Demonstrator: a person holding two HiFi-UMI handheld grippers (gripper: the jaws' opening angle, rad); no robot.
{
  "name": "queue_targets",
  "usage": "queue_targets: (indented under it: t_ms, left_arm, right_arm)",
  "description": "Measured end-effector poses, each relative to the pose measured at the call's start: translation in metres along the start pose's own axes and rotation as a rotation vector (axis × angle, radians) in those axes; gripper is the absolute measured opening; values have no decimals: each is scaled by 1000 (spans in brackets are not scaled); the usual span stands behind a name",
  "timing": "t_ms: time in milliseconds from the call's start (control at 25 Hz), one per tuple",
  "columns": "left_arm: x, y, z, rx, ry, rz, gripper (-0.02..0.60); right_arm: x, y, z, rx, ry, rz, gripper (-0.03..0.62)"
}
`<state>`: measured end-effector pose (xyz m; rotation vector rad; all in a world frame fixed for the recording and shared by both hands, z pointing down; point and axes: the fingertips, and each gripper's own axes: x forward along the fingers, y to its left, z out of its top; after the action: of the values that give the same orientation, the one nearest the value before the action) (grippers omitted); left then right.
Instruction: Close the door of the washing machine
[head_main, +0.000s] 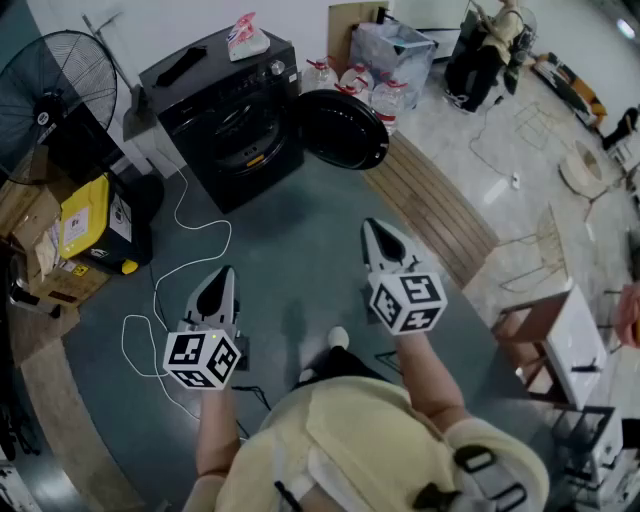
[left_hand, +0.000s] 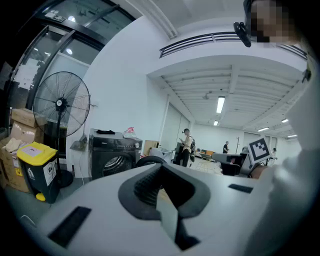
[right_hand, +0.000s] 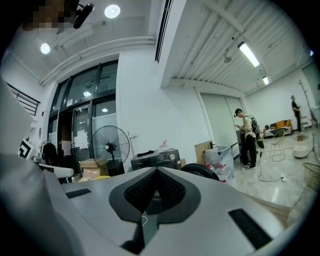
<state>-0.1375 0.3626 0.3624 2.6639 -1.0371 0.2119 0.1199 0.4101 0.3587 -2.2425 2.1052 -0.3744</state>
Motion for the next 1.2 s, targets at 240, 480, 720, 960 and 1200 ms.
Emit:
queue_targets:
  t_ms: [240, 480, 720, 960, 1200]
  left_arm:
    - [52, -3, 7, -26, -13, 2, 5]
    - [87, -16, 7, -32, -15, 15, 5]
    - [111, -6, 2, -30, 27, 43, 5]
    - [147, 10, -3, -11, 51, 33, 5]
    - [192, 52, -1, -10, 70, 3, 5]
  right_arm:
    - [33, -35, 3, -3, 0, 18, 5]
    - [63, -64, -9, 2, 27, 70, 6]
    - [96, -91, -21, -32, 69, 54, 8]
    - [137, -107, -38, -32, 127, 53, 110]
    - [193, -116, -50, -34, 157, -3, 142]
